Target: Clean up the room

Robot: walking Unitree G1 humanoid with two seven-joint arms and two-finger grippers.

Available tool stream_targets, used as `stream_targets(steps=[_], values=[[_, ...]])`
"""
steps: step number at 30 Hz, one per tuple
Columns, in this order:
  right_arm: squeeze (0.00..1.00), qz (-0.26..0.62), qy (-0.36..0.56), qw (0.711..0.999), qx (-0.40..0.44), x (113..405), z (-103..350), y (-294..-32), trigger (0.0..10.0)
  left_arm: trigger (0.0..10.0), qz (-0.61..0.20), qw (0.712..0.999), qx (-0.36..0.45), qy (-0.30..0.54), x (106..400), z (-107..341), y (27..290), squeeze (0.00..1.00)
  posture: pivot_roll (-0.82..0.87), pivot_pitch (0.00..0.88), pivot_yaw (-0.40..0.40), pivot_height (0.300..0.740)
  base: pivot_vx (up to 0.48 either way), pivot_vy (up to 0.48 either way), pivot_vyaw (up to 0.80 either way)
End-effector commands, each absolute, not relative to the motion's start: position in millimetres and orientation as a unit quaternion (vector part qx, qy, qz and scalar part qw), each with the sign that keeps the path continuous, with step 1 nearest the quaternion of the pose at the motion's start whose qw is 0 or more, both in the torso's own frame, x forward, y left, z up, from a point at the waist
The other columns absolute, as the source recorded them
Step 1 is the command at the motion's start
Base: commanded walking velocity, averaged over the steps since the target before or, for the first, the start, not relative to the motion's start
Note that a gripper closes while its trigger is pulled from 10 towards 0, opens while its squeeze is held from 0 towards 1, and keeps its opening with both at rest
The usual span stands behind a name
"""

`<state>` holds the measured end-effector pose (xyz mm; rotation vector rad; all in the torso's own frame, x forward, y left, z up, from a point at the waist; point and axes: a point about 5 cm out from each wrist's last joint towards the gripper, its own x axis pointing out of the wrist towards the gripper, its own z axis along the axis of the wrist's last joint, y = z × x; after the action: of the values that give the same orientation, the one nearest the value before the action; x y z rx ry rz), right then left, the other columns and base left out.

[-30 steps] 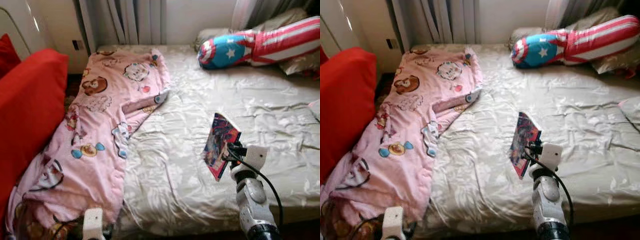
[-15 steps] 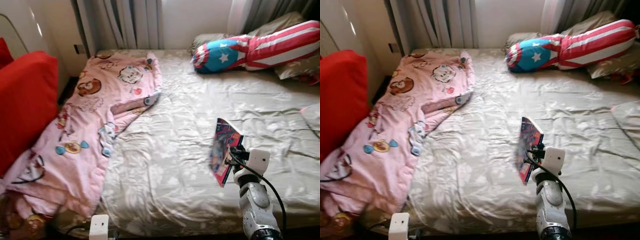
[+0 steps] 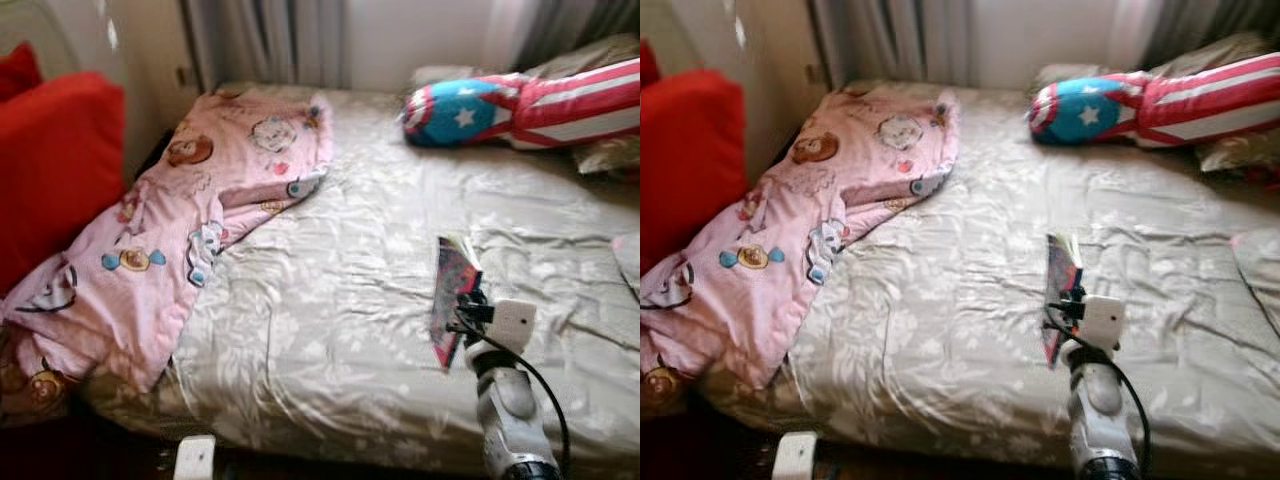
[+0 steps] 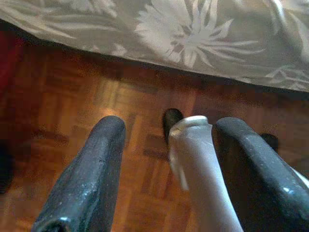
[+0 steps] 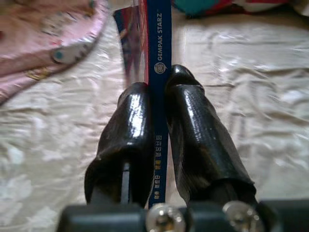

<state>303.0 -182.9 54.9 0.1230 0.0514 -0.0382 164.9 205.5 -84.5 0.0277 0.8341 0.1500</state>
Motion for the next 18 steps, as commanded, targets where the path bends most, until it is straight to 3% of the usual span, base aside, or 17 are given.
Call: stream_targets(steps=[1, 18], values=[[0.0, -0.033, 0.009, 0.998, 0.055, 301.1, 59.7, -193.0, 10.0, 10.0, 0.07, 0.912, 0.01, 0.405, 165.8, -84.9, 201.1, 0.0, -0.09, 0.105, -0.034, 0.729, 0.0, -0.304, 0.0], [0.0, -0.043, 0.013, 0.997, 0.06, 299.4, 58.1, -195.8, 10.0, 10.0, 0.069, 0.913, 0.008, 0.402, 167.3, -84.3, 200.1, 0.0, -0.09, 0.131, -0.04, 0.729, 0.0, -0.303, 0.0]])
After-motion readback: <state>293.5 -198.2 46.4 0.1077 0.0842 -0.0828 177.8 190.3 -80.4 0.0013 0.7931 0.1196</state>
